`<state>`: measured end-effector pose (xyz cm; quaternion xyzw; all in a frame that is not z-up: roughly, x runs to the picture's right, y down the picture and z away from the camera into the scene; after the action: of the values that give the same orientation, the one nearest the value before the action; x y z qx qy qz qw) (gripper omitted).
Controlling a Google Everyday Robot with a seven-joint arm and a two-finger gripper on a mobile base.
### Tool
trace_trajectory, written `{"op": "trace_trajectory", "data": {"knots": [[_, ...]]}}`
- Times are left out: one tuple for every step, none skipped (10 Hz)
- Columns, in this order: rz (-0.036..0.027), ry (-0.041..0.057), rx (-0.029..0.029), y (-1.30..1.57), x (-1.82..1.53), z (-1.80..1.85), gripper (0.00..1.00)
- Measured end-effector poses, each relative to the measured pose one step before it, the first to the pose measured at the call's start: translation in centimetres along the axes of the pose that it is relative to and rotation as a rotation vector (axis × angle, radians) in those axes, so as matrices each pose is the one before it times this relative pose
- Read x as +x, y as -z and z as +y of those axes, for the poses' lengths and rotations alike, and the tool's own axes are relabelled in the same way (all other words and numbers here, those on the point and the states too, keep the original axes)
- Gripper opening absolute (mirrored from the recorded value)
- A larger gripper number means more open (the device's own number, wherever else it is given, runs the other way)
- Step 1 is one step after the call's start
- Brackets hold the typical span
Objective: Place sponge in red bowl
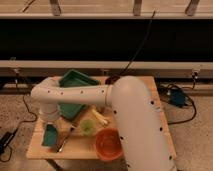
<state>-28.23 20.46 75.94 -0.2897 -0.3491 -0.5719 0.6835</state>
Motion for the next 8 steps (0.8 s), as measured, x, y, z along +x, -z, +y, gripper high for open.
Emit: {"op": "trace_trajectory", "data": {"knots": [[0.01305, -0.00271, 0.01138, 0.99, -0.314, 0.304, 0.0], [0.01272, 0.00028, 0.00844, 0.666, -0.324, 0.194, 0.0], [0.01516, -0.00759, 0.00428, 0.536, -0.353, 0.251, 0.0], [0.01504, -0.02023, 0.00156, 0.919, -0.135, 0.955, 0.0], [0.00955, -0.02214, 0.00298, 0.794, -0.054, 1.307, 0.0], [0.00811, -0.02811, 0.00533, 0.713, 0.146, 1.978, 0.0], [0.00608, -0.02971, 0.00968, 0.704, 0.288, 2.161, 0.0], [0.00585, -0.03471, 0.01202, 0.769, 0.427, 2.491, 0.0]]}}
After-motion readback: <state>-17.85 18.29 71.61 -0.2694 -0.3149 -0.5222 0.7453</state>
